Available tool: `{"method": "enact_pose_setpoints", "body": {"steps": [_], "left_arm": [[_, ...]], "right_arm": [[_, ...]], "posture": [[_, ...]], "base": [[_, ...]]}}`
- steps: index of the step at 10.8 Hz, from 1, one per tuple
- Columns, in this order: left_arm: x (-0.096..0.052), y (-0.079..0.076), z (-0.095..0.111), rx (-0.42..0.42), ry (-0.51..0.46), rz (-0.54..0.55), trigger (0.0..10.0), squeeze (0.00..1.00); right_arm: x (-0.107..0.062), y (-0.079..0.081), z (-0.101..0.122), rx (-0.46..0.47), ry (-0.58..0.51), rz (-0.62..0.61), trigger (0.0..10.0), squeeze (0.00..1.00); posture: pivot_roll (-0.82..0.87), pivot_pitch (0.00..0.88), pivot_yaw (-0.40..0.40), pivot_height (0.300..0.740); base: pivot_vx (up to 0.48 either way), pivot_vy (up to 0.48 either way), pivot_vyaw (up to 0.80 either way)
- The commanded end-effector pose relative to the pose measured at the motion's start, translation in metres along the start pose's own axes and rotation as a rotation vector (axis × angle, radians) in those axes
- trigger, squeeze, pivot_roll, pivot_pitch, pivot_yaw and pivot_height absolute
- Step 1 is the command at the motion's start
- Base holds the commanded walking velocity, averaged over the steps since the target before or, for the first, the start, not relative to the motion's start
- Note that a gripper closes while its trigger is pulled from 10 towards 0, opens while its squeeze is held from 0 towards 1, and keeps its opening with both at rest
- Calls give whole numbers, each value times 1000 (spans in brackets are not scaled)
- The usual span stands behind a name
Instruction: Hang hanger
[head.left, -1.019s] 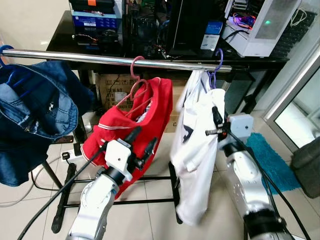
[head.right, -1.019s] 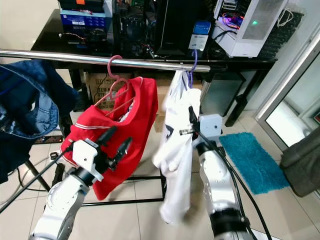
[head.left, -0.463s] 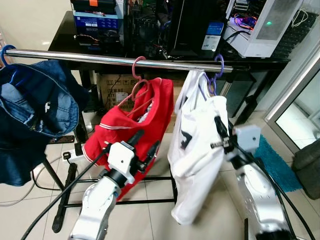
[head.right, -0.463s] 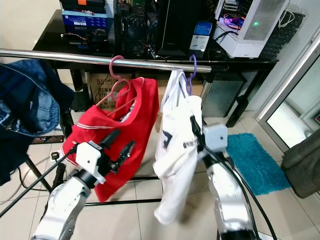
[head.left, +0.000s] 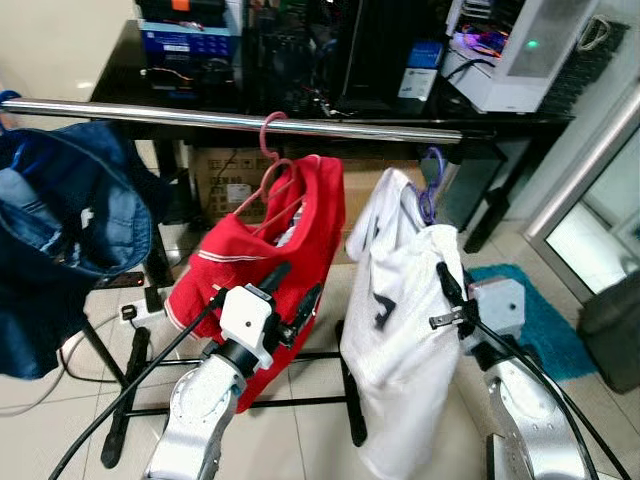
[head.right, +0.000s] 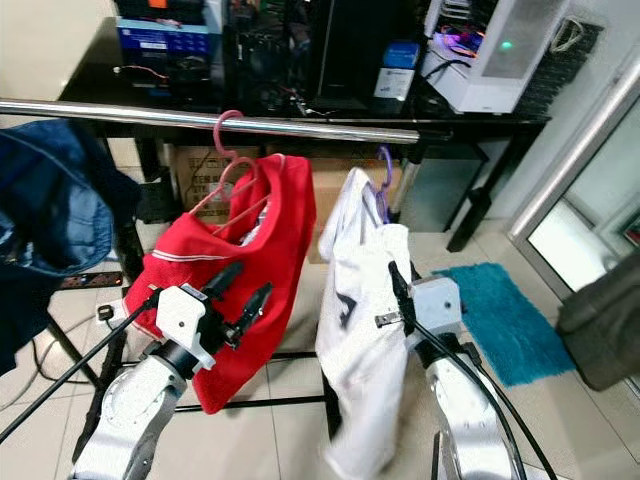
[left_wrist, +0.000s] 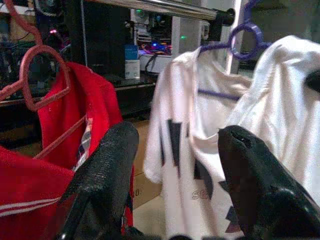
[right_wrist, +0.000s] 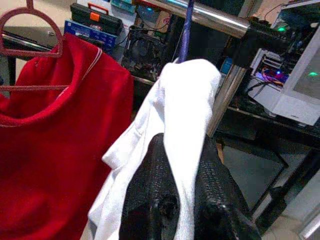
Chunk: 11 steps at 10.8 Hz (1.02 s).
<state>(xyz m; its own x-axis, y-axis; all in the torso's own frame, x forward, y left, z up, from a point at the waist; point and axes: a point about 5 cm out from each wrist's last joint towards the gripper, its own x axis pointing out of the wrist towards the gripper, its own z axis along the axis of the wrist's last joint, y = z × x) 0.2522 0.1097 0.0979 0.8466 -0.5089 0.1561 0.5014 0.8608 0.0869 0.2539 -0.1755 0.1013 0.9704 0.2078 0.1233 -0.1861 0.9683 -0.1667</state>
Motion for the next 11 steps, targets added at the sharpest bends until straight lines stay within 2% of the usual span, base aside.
{"method": "enact_pose_setpoints", "body": {"steps": [1,5,8,9,10,11], "left_arm": [[-3,-1,-1,-6,16,33,10000,0],[-28,4,5,2,42,95,10000,0],[-24,4,7,6,36,83,10000,0],[-20,-2,10,-19,20,63,10000,0],[-19,-3,11,-26,17,61,10000,0],[-24,-4,8,-53,28,69,10000,0]], "right_arm": [[-5,-6,8,11,-33,-34,10000,0],[-29,-6,24,20,-80,-36,10000,0],[-29,-1,26,31,-85,-4,10000,0],[-27,-1,29,31,-85,6,10000,0],[-28,-1,28,28,-81,11,10000,0],[-32,2,27,40,-76,30,10000,0]], "posture": [[99,19,-98,740],[72,23,-94,740],[66,18,-99,740],[61,22,-101,740],[59,26,-101,740],[58,33,-103,740]], "base": [[0,0,0],[0,0,0],[0,0,-800],[0,0,-788],[0,0,-788],[0,0,0]]}}
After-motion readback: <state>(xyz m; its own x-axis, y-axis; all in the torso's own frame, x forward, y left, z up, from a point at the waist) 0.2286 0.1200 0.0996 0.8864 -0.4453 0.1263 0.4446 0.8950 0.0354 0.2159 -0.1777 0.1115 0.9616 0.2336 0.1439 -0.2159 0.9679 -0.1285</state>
